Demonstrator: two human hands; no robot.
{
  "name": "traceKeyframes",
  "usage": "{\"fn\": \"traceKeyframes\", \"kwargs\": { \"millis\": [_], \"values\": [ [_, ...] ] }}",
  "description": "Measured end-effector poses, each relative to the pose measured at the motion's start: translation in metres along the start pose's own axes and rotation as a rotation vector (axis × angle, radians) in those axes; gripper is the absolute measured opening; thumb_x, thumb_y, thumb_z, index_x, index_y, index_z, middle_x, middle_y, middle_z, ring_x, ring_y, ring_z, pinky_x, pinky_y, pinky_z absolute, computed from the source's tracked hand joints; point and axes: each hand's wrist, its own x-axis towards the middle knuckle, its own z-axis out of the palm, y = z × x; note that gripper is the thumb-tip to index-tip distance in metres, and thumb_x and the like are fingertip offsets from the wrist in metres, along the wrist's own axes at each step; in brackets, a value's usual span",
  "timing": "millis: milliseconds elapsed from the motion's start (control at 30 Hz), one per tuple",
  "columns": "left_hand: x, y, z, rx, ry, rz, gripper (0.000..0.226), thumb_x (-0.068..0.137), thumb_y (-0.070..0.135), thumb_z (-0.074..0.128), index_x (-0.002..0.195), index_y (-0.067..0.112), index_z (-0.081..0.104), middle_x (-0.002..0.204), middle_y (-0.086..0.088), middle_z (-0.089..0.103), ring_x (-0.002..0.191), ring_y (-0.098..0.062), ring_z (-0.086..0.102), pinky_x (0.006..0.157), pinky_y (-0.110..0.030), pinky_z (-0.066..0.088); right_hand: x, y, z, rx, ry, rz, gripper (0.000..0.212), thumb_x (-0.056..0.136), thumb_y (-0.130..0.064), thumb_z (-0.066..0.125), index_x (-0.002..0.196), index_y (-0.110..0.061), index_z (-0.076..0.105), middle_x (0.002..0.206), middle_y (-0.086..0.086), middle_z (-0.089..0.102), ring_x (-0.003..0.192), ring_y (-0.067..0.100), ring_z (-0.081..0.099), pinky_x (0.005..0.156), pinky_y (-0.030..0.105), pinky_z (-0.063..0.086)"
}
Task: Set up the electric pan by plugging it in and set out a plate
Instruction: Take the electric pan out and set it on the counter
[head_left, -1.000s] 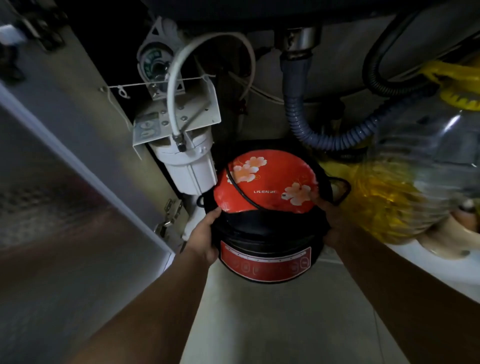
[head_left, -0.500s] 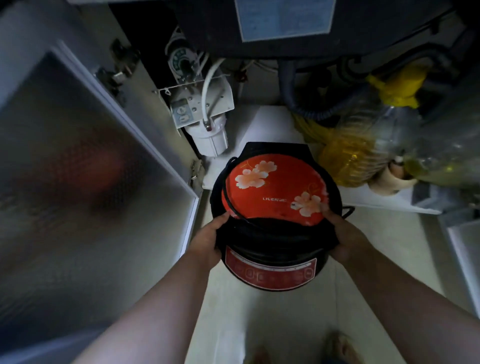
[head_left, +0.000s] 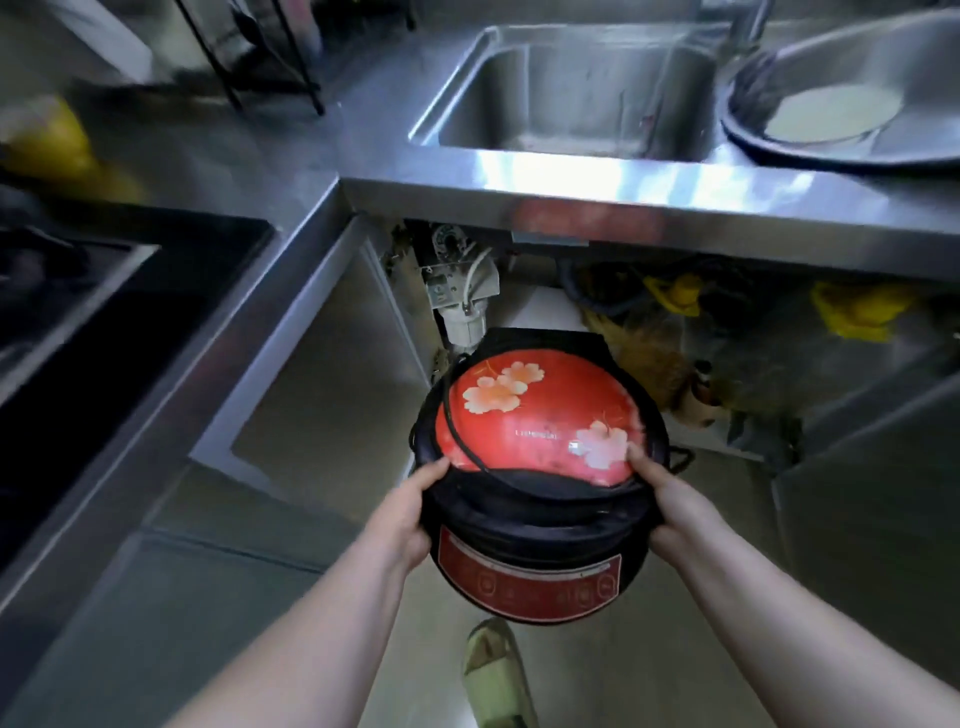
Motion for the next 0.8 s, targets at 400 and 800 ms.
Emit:
{"fn": "traceKeyframes", "kwargs": {
  "millis": [400,800],
  "values": [
    [-0.23,0.079,0.048,0.053,-0.012,0.147,0.021,0.088,0.024,0.06,0.084,0.007,0.07,0.069,-0.01,0.075,0.063,-0.025,0.071,0.07,-0.033,0.052,-0.215,-0.1,0.056,-0.079,-0.092,-0.144,0.028,0.086,-0.027,0.069,0.104,-0.005,0.067,0.104,0.016,0.071,0.092,0.029,0.068,0.08,0.042,0.054],
    [-0.283,0.188,0.092,0.044,-0.049,0.297,0.024,0.088,0.027,0.059,0.078,0.008,0.069,0.066,-0.011,0.075,0.057,-0.026,0.072,0.063,-0.033,0.048,-0.26,-0.211,0.151,-0.145,-0.206,-0.248,0.025,0.08,-0.024,0.076,0.095,-0.005,0.068,0.086,0.012,0.075,0.079,0.026,0.07,0.073,0.04,0.056]
  ]
}}
